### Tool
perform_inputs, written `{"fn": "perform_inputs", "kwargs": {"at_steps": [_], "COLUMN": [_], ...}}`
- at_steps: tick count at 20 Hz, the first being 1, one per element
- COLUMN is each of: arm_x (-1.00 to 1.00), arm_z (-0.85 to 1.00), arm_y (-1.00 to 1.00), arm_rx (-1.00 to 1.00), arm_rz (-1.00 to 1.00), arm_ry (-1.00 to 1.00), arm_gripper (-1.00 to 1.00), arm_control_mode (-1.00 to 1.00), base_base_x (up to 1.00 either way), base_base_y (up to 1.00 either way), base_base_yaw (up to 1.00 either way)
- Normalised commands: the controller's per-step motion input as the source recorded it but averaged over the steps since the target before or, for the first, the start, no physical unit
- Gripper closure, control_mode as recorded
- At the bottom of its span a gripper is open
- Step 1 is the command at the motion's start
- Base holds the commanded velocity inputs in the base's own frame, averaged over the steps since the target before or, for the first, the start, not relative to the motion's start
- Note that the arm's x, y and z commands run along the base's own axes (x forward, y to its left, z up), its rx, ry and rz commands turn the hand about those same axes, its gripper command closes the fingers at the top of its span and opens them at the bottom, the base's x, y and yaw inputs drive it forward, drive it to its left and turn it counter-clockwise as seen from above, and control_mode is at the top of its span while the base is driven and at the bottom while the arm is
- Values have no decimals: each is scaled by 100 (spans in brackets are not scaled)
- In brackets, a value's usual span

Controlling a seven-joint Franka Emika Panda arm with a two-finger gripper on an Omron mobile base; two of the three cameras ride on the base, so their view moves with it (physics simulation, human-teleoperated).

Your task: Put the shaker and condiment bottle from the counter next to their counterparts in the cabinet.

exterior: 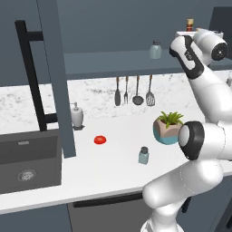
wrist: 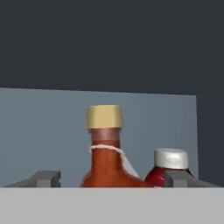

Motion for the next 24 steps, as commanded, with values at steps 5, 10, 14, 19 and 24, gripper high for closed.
{"fn": "perform_inputs", "kwargs": {"at_steps": [5, 10, 14, 19, 24], "arm_x": [0, -10, -40, -88, -100], "arm_z": [-13, 3, 17, -25, -84], "arm_y": [0, -3, -22, -50, -49], "arm_rx": [0, 0, 0, -3, -12], "arm_rz": [0, 0, 0, 0, 3], "arm_ry": [-6, -16, -22, -12, -3], "arm_gripper": [-100, -100, -100, -100, -100], "arm_control_mode": [-100, -100, -100, -100, -100], "base_base_x": [0, 0, 0, 0, 0], "base_base_y": [0, 0, 0, 0, 0], "base_base_yaw": [0, 0, 0, 0, 0]}}
